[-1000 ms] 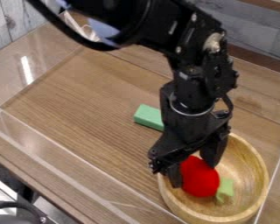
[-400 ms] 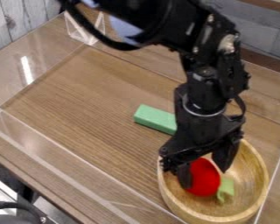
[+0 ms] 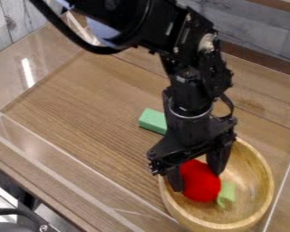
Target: Move the red fruit to the left
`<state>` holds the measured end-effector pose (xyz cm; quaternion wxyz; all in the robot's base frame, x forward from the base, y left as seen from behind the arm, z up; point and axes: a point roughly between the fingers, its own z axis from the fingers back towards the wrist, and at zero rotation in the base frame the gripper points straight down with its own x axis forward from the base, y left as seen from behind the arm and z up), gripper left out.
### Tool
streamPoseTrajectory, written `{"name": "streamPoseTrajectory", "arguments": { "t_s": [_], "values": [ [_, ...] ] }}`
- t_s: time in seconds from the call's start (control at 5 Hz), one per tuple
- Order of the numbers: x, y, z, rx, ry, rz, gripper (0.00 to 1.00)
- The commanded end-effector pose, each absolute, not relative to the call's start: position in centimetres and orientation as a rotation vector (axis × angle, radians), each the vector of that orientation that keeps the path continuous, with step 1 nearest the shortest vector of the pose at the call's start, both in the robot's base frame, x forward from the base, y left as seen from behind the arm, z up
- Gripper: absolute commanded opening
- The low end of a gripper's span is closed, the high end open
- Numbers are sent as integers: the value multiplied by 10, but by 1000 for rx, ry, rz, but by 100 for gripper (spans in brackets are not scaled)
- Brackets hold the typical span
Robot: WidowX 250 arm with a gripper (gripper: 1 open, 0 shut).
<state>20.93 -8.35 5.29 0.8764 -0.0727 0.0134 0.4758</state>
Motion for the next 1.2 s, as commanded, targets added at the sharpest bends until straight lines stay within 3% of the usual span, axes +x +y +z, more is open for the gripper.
{"name": "streamPoseTrajectory", "arguments": {
  "t_s": [0.0,0.2,0.4,0.6,1.0],
  "values": [
    [207,-82,56,-178,-1,963,0],
    [216,-81,80,-208,-2,995,0],
    [230,-73,115,-261,-14,1041,0],
    [239,-55,136,-302,-34,1020,0],
    [255,-1,151,-338,-111,1043,0]
  ]
}}
